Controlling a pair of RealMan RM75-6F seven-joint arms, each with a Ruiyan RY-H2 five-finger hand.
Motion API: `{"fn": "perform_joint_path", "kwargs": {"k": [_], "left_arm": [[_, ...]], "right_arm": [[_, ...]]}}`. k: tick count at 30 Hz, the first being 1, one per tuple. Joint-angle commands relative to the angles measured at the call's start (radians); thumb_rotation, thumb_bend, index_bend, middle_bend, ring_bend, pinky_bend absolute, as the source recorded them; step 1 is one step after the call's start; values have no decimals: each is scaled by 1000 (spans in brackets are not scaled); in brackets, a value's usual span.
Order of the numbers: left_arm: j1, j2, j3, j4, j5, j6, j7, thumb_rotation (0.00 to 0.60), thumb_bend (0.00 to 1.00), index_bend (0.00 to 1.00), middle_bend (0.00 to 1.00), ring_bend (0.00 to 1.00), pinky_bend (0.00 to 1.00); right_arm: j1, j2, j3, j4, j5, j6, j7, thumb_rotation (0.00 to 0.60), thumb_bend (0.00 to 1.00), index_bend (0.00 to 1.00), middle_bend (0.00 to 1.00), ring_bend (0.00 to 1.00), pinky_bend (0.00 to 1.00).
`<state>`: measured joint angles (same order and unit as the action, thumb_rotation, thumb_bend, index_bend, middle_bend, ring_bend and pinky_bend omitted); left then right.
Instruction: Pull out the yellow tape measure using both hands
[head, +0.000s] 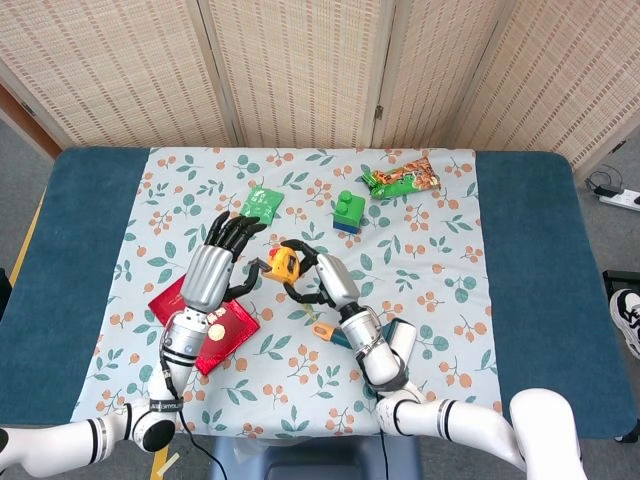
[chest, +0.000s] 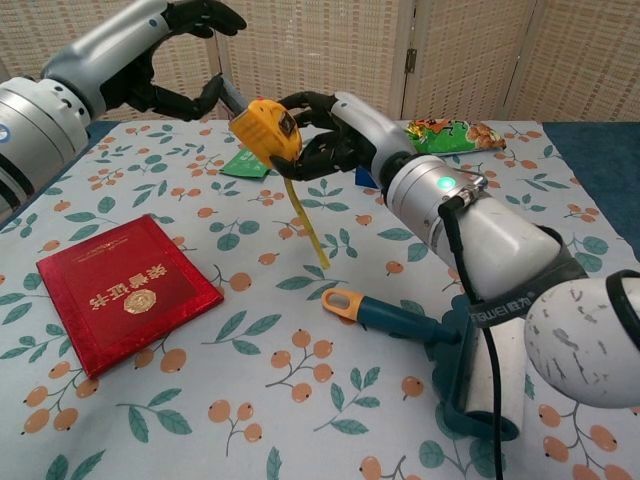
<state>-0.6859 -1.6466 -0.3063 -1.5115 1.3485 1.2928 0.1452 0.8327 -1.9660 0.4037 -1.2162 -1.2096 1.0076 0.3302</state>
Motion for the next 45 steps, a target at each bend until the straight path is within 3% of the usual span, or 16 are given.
{"fn": "perform_joint_path", "kwargs": {"k": [1, 10, 18, 31, 45], "left_arm": [[-1, 0, 1, 3, -2, -2, -1, 600, 617, 253, 180, 146, 14], [-5, -3, -1, 13, -8, -5, -1, 600, 626, 483, 186, 149, 14], [-6, -3, 1, 27, -11, -5, 3, 600, 647, 551, 218, 167, 14], [15, 5, 4, 69, 25, 47, -54, 600, 663, 562, 261, 209, 36], [57, 22, -2, 211, 67, 109, -343, 600, 663, 511, 293, 234, 54]], "right_arm": [[0, 0, 0, 1, 1, 0, -1, 600, 425, 540, 466, 494, 399], [2, -1, 0, 5, 3, -5, -4, 600, 426, 540, 465, 494, 399], [-2, 7, -1, 1, 2, -2, -9, 600, 426, 540, 463, 494, 399], [-33, 58, -16, -39, 3, 5, -28, 600, 425, 540, 462, 495, 399], [-148, 279, -103, -184, 22, -52, -28, 600, 426, 540, 457, 494, 399]]}}
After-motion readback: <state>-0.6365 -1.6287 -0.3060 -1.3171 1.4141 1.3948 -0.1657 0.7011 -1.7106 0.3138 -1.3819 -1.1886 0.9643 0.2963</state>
